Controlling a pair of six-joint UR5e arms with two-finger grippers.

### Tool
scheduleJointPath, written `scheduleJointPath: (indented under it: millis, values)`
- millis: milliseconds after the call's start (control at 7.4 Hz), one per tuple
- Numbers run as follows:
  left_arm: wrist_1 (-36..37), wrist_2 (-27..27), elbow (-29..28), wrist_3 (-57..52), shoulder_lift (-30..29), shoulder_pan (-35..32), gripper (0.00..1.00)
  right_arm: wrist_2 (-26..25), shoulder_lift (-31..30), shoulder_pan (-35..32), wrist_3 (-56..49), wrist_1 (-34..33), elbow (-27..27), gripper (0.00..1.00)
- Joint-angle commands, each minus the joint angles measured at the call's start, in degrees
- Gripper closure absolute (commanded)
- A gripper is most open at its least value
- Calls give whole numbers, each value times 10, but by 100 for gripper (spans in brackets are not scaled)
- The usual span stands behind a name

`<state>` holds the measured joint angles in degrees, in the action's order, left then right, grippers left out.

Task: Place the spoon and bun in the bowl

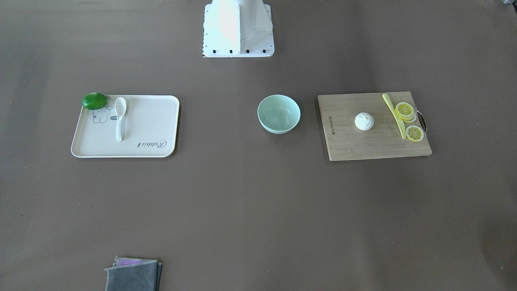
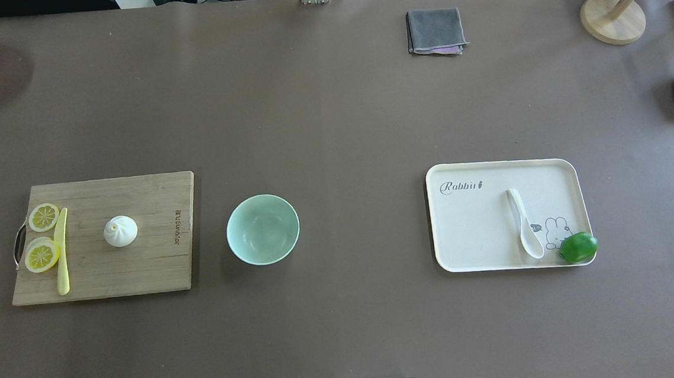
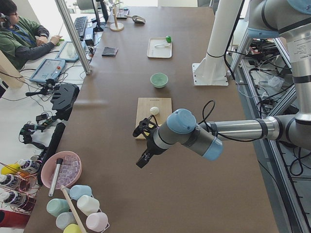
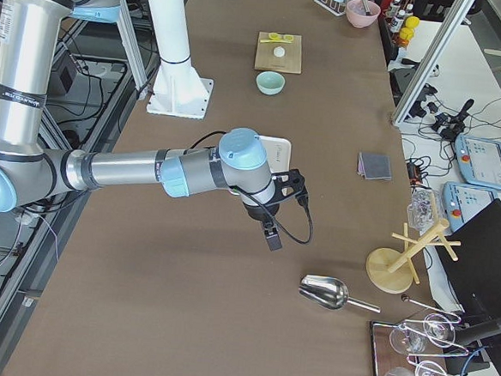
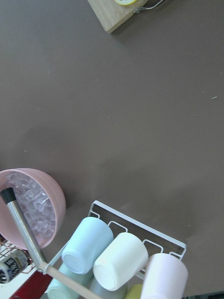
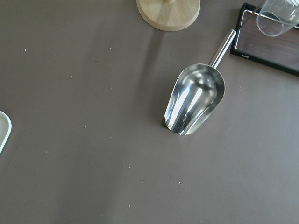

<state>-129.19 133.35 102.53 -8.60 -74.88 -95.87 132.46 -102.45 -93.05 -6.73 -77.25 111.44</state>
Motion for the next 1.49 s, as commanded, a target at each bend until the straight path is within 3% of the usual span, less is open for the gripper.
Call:
scheduleJointPath:
  millis: [0, 270, 405, 811, 1351]
  values:
    - [-16, 31, -31, 62, -39, 5, 2, 6, -2, 1, 13, 53, -27, 0]
    - [-46, 45, -37, 60, -39, 9, 2, 15, 0, 8, 30, 173, -91, 0]
    - [-47, 73, -35, 62, -43, 35, 2, 19, 3, 44, 95, 176, -89, 0]
    - [-81, 82, -30, 175, -53, 105, 1, -8, 86, 196, 397, 192, -84, 0]
    - [-132, 75, -30, 288, -55, 173, 1, -191, 103, 406, 620, 192, -32, 0]
